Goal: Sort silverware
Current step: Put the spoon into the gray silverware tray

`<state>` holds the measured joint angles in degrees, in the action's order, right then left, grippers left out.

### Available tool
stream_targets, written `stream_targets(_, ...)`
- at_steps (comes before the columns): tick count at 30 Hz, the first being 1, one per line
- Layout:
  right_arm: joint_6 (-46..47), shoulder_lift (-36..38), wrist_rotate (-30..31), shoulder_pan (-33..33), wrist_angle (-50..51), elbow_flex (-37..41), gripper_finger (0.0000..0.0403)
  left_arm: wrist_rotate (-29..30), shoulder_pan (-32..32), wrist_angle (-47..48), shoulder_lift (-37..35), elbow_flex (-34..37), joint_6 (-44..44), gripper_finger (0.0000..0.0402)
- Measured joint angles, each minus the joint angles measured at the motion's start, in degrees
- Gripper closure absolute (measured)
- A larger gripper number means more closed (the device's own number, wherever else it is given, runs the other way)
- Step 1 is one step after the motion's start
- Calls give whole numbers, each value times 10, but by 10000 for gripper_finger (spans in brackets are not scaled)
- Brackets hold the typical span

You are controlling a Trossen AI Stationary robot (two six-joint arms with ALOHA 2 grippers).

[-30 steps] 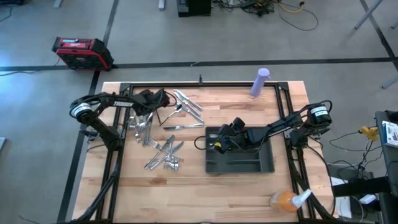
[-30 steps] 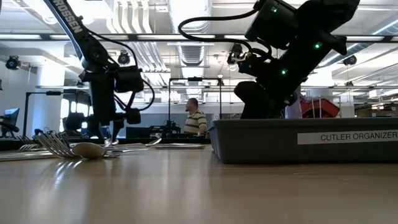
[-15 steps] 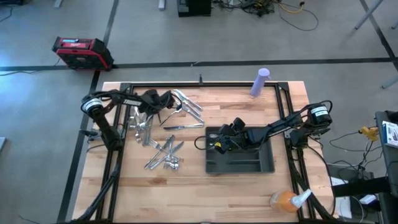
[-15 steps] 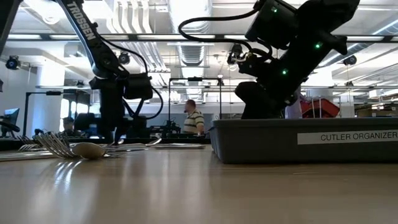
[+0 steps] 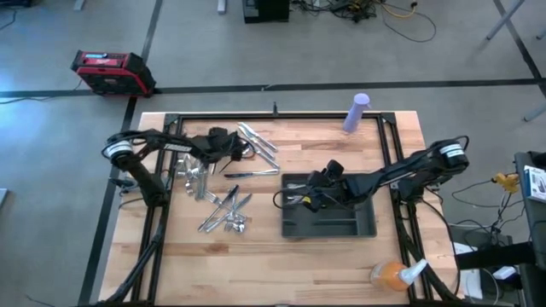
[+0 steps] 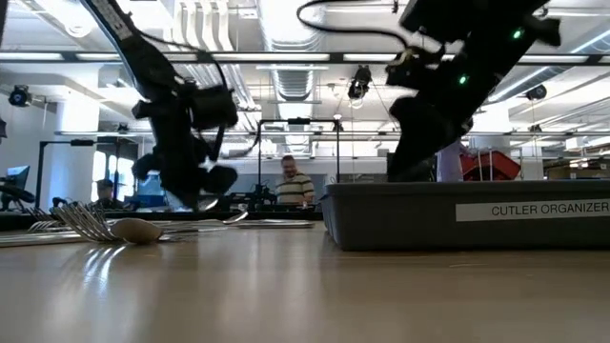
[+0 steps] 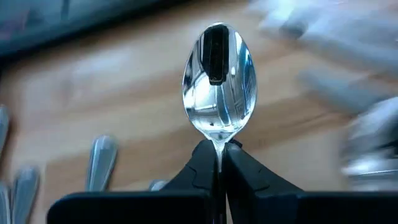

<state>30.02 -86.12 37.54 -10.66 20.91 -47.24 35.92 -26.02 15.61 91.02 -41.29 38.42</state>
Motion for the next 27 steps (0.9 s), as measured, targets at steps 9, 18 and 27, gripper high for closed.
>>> stream_targets(9, 185, 178, 36, -68, 253, 0, 213, -32, 120, -202, -81, 8, -285, 401)
stream_targets(18, 209, 245, 53, -96, 263, 1, 213, -158, 195, -480, 3, 5, -421, 401)
stream_targets(27, 181, 246, 134, -95, 262, -3, 213, -353, 214, -540, 160, -116, -444, 402)
